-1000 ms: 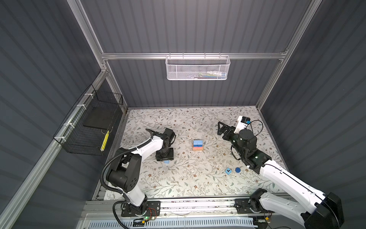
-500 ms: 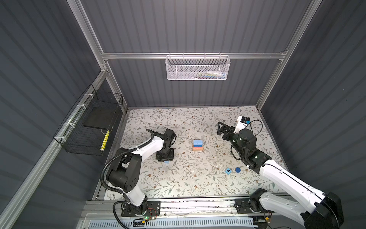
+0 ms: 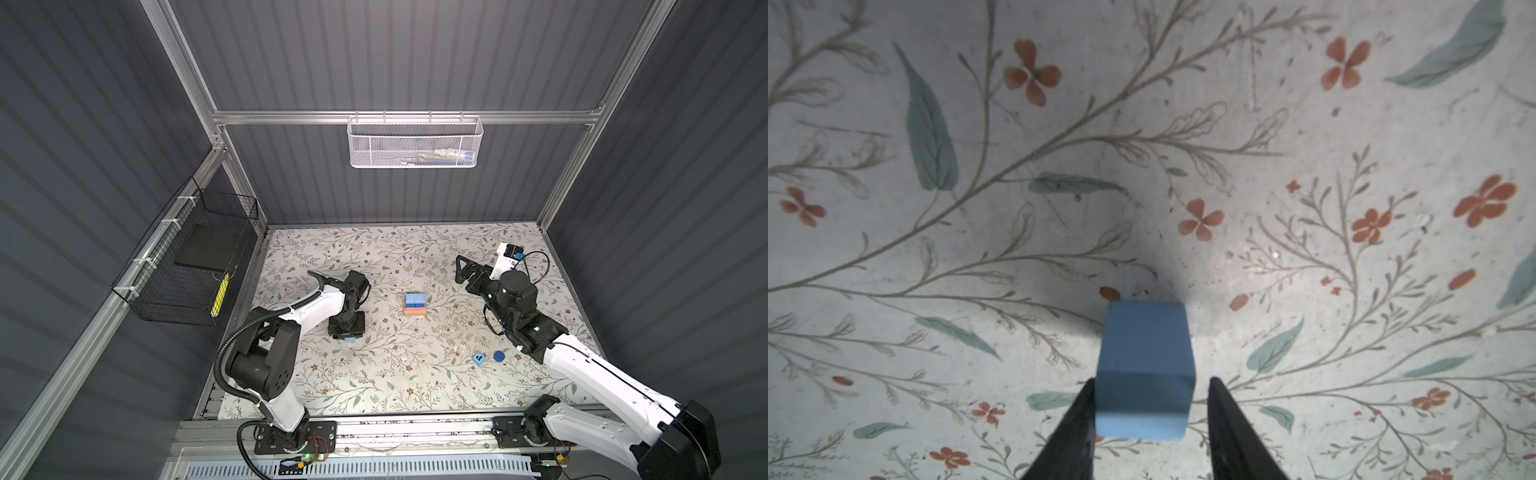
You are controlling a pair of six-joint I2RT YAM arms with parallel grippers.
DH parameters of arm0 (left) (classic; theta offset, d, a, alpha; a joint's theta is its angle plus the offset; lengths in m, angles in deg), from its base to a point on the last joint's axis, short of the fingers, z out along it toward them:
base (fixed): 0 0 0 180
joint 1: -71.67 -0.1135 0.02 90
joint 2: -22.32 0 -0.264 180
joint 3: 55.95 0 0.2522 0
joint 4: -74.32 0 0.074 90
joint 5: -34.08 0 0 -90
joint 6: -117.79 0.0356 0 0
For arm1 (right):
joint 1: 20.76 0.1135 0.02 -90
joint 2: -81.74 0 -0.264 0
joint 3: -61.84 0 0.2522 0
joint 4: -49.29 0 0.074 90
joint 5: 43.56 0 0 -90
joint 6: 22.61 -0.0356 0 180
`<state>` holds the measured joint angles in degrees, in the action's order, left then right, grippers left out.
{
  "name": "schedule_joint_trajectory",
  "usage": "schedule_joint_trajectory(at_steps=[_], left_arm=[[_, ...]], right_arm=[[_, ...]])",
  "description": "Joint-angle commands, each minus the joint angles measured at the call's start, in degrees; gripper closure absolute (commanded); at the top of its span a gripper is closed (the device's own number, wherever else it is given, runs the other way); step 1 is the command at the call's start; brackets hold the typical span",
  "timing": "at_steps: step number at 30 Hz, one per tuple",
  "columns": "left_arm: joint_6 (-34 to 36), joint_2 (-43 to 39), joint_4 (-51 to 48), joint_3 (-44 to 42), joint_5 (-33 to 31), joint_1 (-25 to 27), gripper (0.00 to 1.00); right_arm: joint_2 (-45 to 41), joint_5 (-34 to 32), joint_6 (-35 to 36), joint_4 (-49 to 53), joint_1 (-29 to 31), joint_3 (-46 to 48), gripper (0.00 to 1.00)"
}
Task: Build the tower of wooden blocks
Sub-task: 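Lower the left gripper and close it on the small light blue cube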
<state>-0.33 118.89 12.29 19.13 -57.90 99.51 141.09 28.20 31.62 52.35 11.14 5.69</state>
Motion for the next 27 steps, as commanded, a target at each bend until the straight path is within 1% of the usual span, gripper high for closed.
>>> schedule_joint_trajectory(at_steps=[1, 17, 24, 25, 27], left_arm=[[-0.73, 0.97, -0.42, -0.27, -0.83, 0.49, 0.57], [-1.24, 2.13, -0.77, 0.46, -1.35, 0.55, 0.65], [-1.5, 2.3, -0.77, 0.29, -1.87, 0.55, 0.66], [-1.5, 2.18, -0.77, 0.42, -1.89, 0.55, 0.67], [-1.55, 2.07, -0.9, 0.55, -1.89, 0.55, 0.72]], right_arm=[[0.15, 0.1, -0.06, -0.64, -0.35, 0.2, 0.01], [0.24, 0.45, 0.0, -0.49, -0.53, 0.17, 0.01], [-0.03, 0.45, 0.04, -0.29, -0.65, 0.29, 0.01], [-0.03, 0.48, 0.05, -0.2, -0.63, 0.29, 0.01], [-0.11, 0.43, 0.04, -0.16, -0.74, 0.24, 0.01]])
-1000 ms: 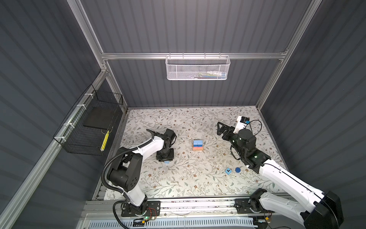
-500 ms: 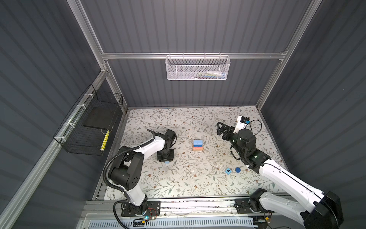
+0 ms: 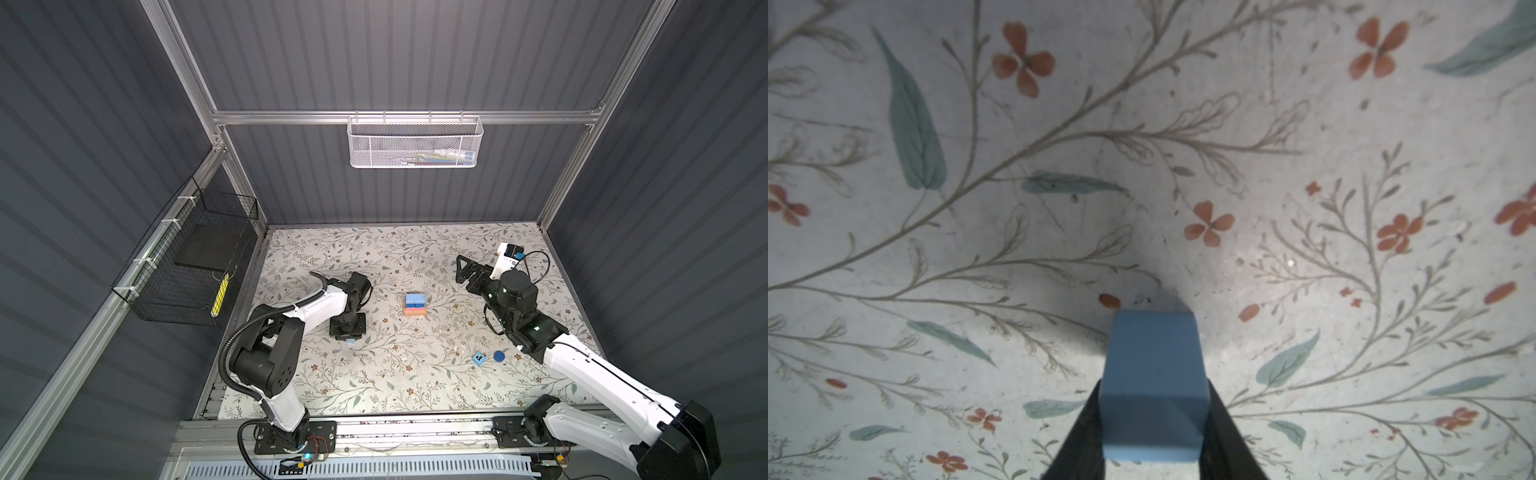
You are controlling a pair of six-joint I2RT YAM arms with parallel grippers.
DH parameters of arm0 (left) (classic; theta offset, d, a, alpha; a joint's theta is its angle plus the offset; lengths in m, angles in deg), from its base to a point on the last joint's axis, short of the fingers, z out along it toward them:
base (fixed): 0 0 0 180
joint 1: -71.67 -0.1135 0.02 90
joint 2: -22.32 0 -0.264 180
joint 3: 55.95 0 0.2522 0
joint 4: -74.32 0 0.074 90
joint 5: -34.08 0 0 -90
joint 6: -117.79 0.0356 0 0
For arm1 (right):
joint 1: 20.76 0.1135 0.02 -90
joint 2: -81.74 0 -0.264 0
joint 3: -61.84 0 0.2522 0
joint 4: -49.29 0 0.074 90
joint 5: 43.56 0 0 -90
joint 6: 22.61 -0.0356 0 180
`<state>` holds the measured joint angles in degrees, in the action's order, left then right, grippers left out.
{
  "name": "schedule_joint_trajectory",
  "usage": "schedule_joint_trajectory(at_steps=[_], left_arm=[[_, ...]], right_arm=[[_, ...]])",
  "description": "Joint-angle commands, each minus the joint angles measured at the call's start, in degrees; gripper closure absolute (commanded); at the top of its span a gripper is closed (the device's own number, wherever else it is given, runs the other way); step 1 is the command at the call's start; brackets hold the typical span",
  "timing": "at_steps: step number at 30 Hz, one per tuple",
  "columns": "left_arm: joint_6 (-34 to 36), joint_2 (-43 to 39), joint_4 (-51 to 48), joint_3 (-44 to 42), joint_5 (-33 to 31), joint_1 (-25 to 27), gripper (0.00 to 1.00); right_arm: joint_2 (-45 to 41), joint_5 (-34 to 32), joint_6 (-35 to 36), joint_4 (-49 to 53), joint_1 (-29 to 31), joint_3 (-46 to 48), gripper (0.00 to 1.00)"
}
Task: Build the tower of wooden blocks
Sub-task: 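Lower the left gripper and close it on the small light blue cube, then lift the light blue cube with the left gripper and carry it over the stack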
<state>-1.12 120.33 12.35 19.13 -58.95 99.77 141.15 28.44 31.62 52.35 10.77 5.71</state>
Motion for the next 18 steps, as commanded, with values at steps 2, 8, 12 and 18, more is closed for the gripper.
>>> schedule_joint_trajectory(at_steps=[2, 8, 12, 18], left_arm=[[-0.75, 0.35, -1.43, 1.1, -0.93, 0.29, 0.79], [-0.58, -0.48, -5.03, 5.59, -1.54, 0.38, 0.93], [-0.44, 0.04, -8.78, 11.68, -2.48, 0.46, 0.95], [-0.93, 2.6, -14.11, 24.14, -2.84, 1.39, 0.97]], right_arm=[[-0.22, 0.2, -0.07, -0.11, -0.41, 0.25, 0.01], [-0.26, 0.32, -0.01, 0.15, -0.57, 0.27, 0.01], [-0.44, 0.3, 0.34, 0.63, -0.71, 0.21, 0.01], [-1.04, -0.45, 0.85, 2.1, -1.14, 0.42, 0.01]])
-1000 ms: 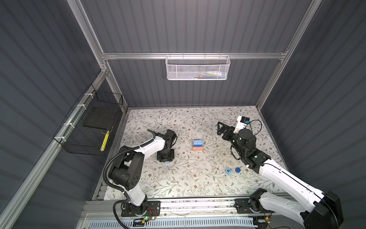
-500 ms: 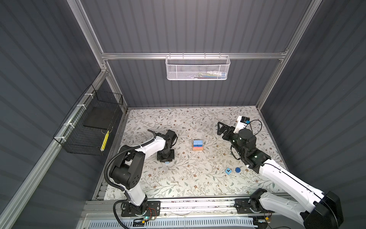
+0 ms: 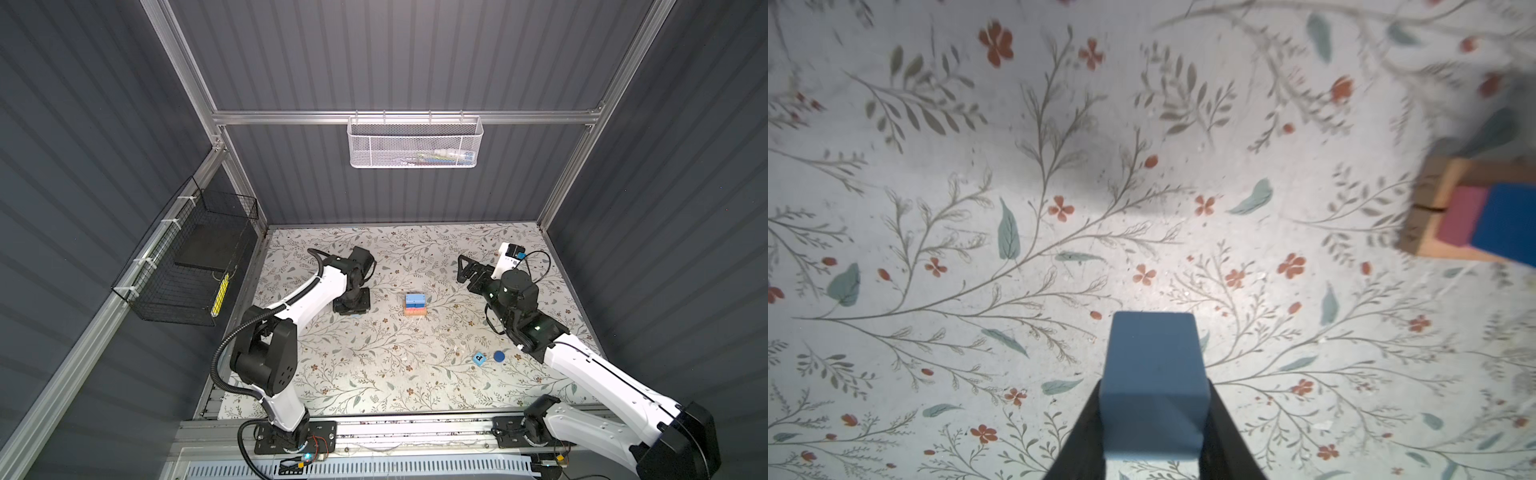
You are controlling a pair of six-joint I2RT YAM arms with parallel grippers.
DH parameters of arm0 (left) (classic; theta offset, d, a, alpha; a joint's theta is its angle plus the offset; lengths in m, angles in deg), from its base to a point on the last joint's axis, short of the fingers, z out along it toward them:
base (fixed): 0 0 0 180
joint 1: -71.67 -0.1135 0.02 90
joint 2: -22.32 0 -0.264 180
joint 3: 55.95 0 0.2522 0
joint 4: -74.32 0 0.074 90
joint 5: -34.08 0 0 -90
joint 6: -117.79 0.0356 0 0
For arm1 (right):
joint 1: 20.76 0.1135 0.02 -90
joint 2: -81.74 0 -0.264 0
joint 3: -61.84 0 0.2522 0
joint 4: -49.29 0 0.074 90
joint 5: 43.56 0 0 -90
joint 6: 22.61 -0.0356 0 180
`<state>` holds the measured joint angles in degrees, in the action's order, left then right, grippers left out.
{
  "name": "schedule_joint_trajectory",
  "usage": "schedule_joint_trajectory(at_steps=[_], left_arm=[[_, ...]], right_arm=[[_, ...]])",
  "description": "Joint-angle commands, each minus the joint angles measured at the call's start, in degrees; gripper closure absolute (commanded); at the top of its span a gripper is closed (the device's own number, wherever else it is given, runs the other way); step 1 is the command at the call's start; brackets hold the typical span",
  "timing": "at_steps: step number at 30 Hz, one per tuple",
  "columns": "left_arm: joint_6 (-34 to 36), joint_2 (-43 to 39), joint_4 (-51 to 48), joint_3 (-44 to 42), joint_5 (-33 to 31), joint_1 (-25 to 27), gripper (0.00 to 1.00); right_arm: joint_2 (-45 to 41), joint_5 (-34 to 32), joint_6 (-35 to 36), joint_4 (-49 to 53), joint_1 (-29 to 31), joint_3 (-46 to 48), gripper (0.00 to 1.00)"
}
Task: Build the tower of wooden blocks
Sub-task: 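Lift the light blue cube with the left gripper and carry it over the stack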
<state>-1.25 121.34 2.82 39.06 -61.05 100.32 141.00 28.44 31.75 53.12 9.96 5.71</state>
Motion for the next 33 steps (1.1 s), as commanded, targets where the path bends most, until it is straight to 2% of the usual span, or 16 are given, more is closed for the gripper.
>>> schedule_joint_trajectory(at_steps=[1, 11, 16, 23, 33], left_arm=[[-0.93, 2.36, -5.04, 6.27, -0.84, 1.42, 0.98], [-3.26, 14.66, -10.66, 29.26, -3.18, 9.57, 0.98], [-4.75, 19.81, -12.61, 37.05, -2.99, 12.32, 0.99], [-6.76, 24.85, -13.46, 42.83, -1.52, 15.53, 1.0], [-11.78, 27.23, -12.28, 43.68, -2.09, 16.62, 1.0]], right_arm=[[-0.89, -0.54, 0.67, 1.77, -0.54, 0.36, 0.01], [-0.5, -1.79, 0.14, 7.23, -2.31, -0.76, 0.01], [-1.21, -2.7, -0.57, 9.35, -3.7, -0.44, 0.01], [-2.3, -1.9, -1.56, 9.91, -6.1, 1.12, 0.01], [-3.11, -0.09, -2.6, 10.02, -8.75, 2.29, 0.01]])
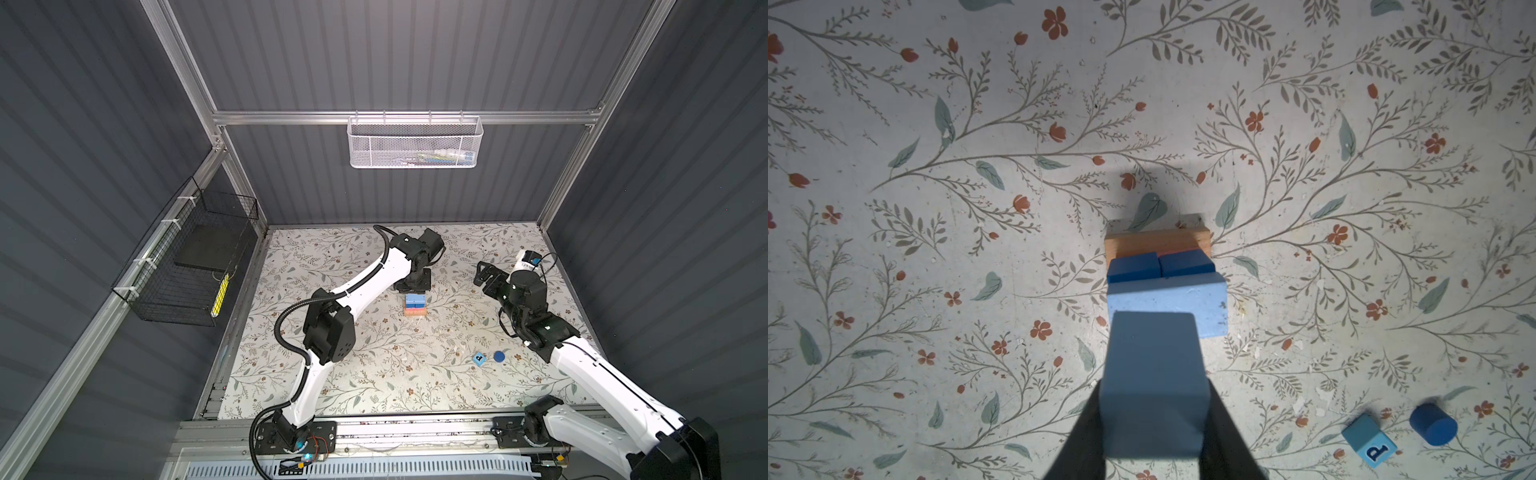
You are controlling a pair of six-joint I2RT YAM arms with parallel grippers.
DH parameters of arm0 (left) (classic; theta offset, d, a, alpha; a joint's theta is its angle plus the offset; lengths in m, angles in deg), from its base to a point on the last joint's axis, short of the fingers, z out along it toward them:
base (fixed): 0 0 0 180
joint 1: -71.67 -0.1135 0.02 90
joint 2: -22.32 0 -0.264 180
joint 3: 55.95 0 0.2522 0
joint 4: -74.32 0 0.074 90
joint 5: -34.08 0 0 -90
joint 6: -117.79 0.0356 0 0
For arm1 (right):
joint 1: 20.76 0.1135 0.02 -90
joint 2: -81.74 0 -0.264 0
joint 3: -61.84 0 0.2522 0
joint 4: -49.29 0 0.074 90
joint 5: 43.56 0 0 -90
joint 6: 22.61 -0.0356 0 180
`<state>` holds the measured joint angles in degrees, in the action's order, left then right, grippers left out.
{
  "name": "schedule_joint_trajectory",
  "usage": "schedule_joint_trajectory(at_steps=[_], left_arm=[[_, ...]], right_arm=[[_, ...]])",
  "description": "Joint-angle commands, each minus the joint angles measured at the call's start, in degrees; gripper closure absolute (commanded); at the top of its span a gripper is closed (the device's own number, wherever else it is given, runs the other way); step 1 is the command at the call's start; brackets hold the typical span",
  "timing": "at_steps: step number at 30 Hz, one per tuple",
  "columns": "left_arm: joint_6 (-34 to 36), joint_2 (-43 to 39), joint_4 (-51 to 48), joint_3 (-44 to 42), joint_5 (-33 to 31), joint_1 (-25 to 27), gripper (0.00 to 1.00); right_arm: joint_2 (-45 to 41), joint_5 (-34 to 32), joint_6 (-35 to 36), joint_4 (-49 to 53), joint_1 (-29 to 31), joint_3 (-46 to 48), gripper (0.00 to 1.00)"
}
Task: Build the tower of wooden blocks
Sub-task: 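Lift the light blue cube with the left gripper and carry it over the stack, then lower the light blue cube onto the light blue block with the left gripper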
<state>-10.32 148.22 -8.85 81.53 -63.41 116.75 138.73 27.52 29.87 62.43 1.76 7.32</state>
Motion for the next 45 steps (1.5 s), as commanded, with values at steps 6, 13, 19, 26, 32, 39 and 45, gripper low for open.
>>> schedule_joint_trajectory(at_steps=[6, 13, 19, 26, 32, 39, 45], left_arm=[[-4.83, 1.4, -1.29, 2.32, -0.05, 0.22, 1.0], [-6.1, 2.14, -1.48, 2.05, 0.04, 1.05, 1.0], [-6.67, 3.02, -1.64, 2.2, -0.03, 1.54, 1.0], [-7.1, 3.46, -2.18, 3.04, -0.55, 1.82, 1.0], [-7.33, 4.15, -2.27, 3.74, -0.34, 1.99, 1.0], [-7.42, 4.79, -3.45, 4.91, -0.55, 2.28, 1.0], [-7.6, 4.61, -3.83, 4.46, -0.88, 2.24, 1.0]], right_arm=[[-1.68, 0.64, -0.55, 2.36, -1.82, 0.88, 0.01], [-3.86, 1.19, -0.55, 2.09, -3.4, 2.47, 0.01], [-4.43, 2.31, -0.58, 2.2, -4.41, 3.04, 0.01], [-4.87, 3.26, -0.89, 2.18, -5.27, 3.49, 0.01], [-4.96, 3.75, -1.1, 2.2, -5.71, 3.7, 0.01], [-4.87, 4.33, -1.33, 2.03, -6.18, 3.95, 0.01], [-4.52, 4.98, -1.68, 1.81, -6.44, 4.0, 0.01]])
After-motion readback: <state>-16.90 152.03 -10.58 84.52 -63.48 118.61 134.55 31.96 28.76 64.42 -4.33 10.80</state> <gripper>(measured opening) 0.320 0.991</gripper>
